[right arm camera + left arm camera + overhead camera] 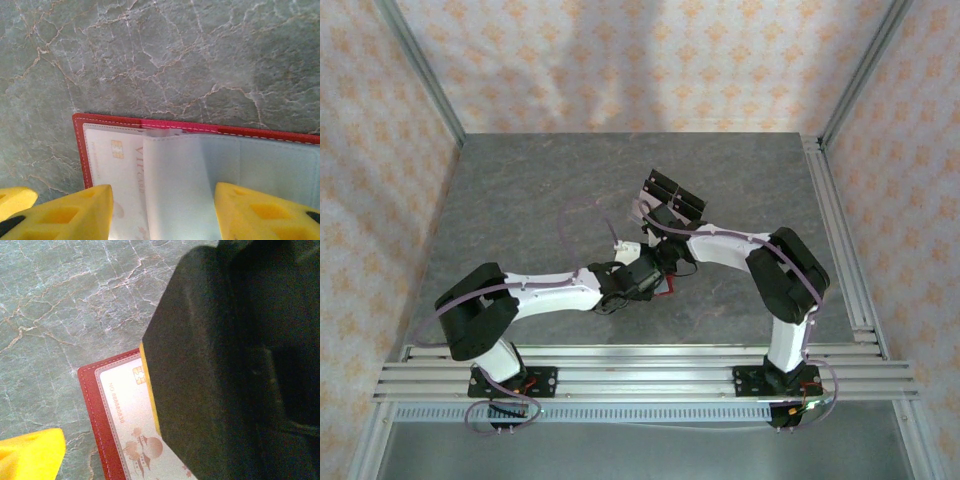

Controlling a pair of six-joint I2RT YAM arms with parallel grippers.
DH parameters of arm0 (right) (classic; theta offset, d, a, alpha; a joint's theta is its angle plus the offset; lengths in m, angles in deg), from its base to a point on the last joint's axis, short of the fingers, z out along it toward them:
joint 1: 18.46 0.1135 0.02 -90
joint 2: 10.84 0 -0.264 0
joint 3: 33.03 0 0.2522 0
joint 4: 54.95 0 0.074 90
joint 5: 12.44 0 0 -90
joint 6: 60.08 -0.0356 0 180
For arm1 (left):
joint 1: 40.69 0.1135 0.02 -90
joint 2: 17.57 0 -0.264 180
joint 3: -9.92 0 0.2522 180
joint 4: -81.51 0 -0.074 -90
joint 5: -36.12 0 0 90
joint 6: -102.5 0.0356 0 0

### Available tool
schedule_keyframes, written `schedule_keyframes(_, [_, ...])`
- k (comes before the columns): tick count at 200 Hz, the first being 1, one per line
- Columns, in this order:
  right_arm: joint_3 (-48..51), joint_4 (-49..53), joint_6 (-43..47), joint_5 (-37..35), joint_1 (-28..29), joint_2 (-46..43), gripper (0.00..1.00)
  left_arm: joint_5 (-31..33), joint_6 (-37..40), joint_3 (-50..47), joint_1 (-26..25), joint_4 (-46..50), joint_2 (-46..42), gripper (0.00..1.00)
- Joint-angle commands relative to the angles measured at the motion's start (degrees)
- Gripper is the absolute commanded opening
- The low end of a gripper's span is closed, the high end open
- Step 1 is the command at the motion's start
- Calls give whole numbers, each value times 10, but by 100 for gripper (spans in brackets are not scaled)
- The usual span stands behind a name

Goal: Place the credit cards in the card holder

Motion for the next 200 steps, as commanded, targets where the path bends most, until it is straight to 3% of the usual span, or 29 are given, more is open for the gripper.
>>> schedule_keyframes(1, [-15,-2,-8,2,4,10,56,24,5,5,-2,15,17,100])
schedule_keyframes(117, [-39,9,-9,-4,3,3,56,13,-2,-27,-3,12,26,100])
schedule_keyframes(200, [-31,-3,-18,-1,3,8,56,1,-19,-55,-2,-3,-79,100])
